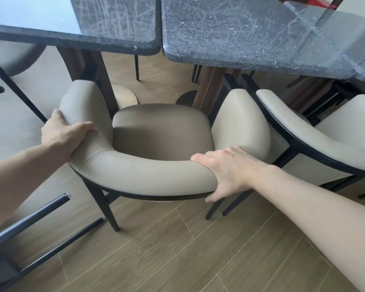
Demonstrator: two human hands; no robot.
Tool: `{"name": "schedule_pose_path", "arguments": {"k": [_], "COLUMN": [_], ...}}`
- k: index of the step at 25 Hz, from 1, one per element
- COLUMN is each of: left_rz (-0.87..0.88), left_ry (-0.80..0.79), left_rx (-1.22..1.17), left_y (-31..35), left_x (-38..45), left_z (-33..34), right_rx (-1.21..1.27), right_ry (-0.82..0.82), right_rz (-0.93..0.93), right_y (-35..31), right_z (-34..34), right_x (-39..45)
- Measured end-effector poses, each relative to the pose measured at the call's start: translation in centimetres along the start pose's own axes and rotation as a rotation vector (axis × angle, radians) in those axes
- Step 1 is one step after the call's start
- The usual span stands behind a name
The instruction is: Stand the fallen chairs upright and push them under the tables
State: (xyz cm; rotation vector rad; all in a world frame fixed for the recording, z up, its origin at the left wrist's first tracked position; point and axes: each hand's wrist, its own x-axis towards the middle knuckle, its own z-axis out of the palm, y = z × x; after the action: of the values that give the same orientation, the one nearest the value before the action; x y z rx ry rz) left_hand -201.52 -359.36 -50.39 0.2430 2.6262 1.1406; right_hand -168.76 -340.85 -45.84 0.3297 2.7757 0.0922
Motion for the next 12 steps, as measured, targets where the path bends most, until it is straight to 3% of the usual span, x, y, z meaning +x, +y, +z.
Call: {"name": "schedule_pose_path", "arguments": {"k": [6, 9, 12], "left_rz": [0.022, 0.340, 0.614], "left_ry": [0.003, 0.032, -0.142], "left_rx": [0.034, 0.240, 0.437], "left_y": [0.0, -0.1, -1.1], "left_x": [0.4, -2.0, -6.7], "left_z": [0.1, 0.1, -0.1], "right_rx": [0.061, 0.147, 0.176], "right_ry": [0.047, 0.010, -0.037], "right_rz": [0.031, 0.059, 0.129], "right_y": [0.0, -0.4, -1.1], "right_z": [0.6, 0.8, 0.1], "right_x": [0.0, -0.4, -0.6]}}
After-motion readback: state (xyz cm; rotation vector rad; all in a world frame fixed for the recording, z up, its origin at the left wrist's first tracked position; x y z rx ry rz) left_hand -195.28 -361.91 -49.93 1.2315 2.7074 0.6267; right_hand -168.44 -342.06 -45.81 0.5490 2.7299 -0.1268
